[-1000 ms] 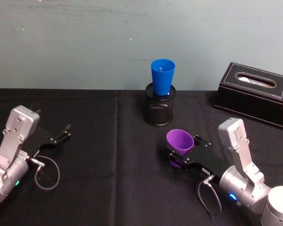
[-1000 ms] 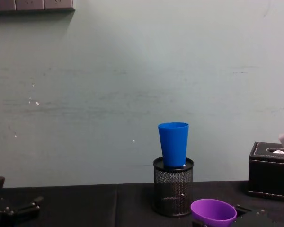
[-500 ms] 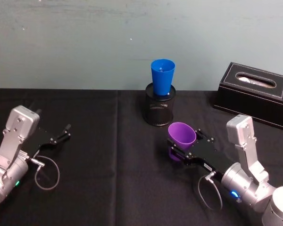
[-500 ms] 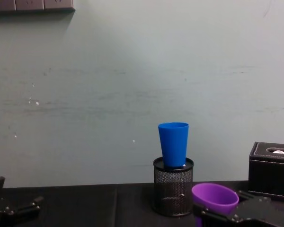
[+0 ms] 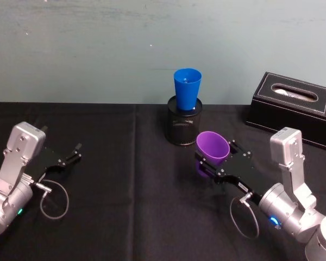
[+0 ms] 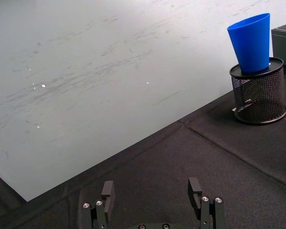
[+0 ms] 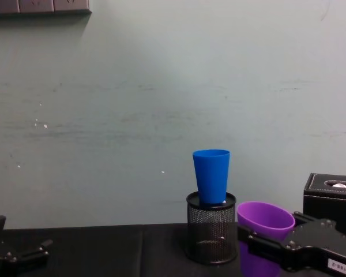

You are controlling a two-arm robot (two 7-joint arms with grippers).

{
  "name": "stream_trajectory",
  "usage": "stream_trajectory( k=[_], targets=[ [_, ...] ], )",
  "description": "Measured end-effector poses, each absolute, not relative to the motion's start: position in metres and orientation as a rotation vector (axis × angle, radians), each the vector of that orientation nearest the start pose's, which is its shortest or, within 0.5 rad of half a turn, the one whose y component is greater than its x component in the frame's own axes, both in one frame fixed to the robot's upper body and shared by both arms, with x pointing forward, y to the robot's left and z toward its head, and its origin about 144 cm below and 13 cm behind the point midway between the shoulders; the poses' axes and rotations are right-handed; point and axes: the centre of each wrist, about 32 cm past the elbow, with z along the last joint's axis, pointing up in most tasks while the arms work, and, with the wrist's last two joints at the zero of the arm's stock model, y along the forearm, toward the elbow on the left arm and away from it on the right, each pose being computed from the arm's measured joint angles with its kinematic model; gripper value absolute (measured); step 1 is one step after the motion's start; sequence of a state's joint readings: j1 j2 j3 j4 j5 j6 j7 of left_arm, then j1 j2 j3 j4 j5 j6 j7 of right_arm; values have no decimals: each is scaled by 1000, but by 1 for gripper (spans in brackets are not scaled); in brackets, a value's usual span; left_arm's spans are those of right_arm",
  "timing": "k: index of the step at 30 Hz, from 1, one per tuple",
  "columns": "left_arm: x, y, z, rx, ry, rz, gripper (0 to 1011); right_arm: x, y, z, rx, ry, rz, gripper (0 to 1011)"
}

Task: Pick up one cup with a gripper and tap it against the other cup.

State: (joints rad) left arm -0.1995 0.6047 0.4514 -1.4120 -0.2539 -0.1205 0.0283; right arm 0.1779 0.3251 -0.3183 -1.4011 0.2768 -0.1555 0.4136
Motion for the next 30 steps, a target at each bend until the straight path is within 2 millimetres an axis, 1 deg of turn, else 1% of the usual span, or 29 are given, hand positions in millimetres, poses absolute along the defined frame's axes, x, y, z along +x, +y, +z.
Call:
stream_trajectory(
  k=[20, 30],
  targets=[
    [489, 310, 1140, 304, -285, 1248, 1011, 496, -246, 1140, -7, -128, -948, 730],
    [489, 310, 1140, 304, -285, 1248, 1011, 506, -249, 1143, -3, -118, -959, 730]
  ],
)
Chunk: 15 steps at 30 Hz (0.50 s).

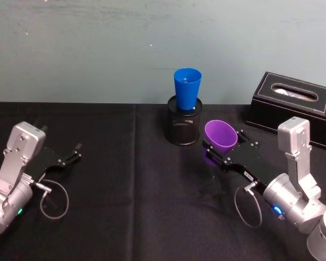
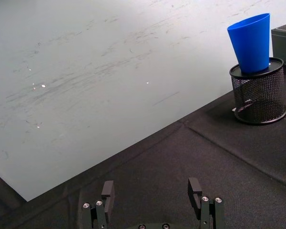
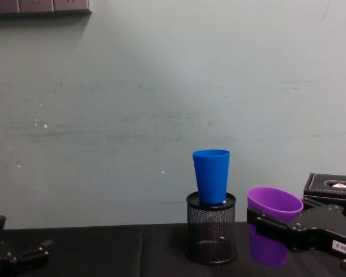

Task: Pick up one cup with a gripper and tap it against the other cup.

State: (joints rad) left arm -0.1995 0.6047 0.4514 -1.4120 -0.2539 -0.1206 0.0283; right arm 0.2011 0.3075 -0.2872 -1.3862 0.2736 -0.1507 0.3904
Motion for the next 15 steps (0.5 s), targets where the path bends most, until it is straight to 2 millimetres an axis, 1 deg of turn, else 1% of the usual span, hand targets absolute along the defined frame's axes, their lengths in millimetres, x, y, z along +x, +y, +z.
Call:
stream_trajectory(
  k=[8, 15],
  targets=[
    [489, 310, 1140, 304, -285, 1248, 1011, 520, -251, 1146, -5, -117, -962, 730],
    [489, 310, 1140, 304, -285, 1248, 1011, 529, -249, 1149, -9, -121, -963, 730]
  ],
)
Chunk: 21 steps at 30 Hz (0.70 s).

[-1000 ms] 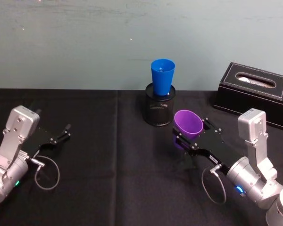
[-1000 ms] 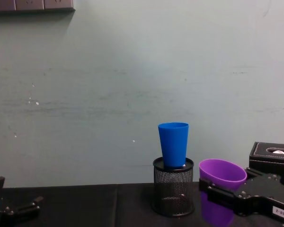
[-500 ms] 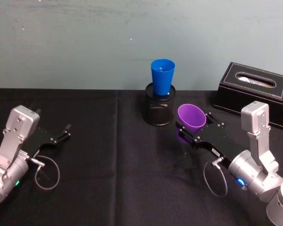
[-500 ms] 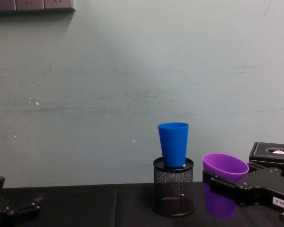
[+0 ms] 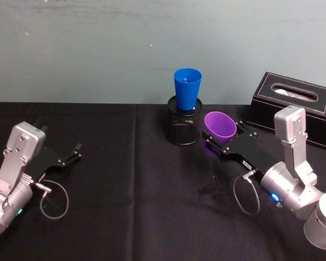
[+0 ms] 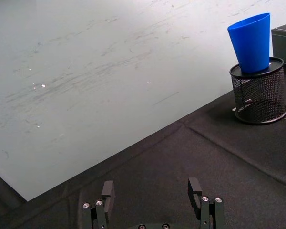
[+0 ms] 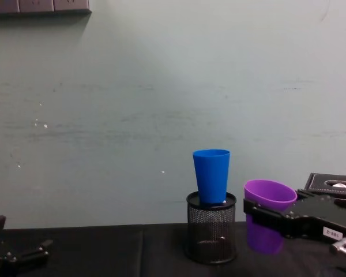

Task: Pick up one cup with a gripper and tap it against the other cup.

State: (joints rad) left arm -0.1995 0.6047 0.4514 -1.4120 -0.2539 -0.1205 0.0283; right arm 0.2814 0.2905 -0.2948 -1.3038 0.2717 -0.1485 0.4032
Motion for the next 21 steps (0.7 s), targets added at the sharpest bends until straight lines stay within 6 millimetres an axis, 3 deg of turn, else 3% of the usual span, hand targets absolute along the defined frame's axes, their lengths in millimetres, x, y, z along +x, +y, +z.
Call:
stream_trajectory(
  k=[21],
  targets=[
    [489, 310, 1140, 304, -285, 1248, 1011, 561, -235, 1164, 0, -140, -1009, 730]
  ],
)
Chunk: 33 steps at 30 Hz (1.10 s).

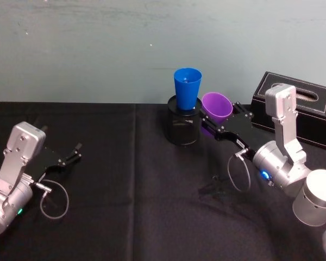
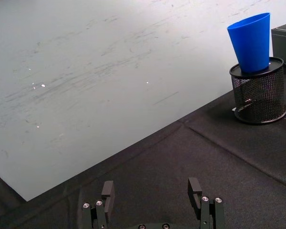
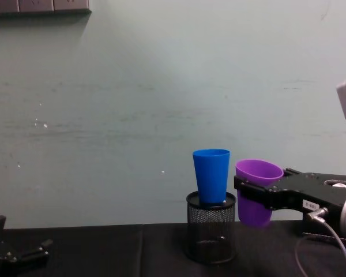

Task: Pick up one cup with a gripper and tap it against the other cup.

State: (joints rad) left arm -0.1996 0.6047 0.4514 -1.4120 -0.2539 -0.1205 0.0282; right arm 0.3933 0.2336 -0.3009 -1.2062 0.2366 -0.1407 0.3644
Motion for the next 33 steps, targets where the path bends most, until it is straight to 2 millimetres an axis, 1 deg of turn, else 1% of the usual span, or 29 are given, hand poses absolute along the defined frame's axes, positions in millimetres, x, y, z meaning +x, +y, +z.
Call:
stream_trajectory(
  k=[22, 33],
  targets=[
    [489, 310, 1140, 304, -285, 1248, 1011, 589, -228, 1172, 47, -157, -993, 730],
    [489, 310, 1140, 304, -285, 1248, 1012, 596, -225, 1173, 49, -161, -981, 730]
  ],
)
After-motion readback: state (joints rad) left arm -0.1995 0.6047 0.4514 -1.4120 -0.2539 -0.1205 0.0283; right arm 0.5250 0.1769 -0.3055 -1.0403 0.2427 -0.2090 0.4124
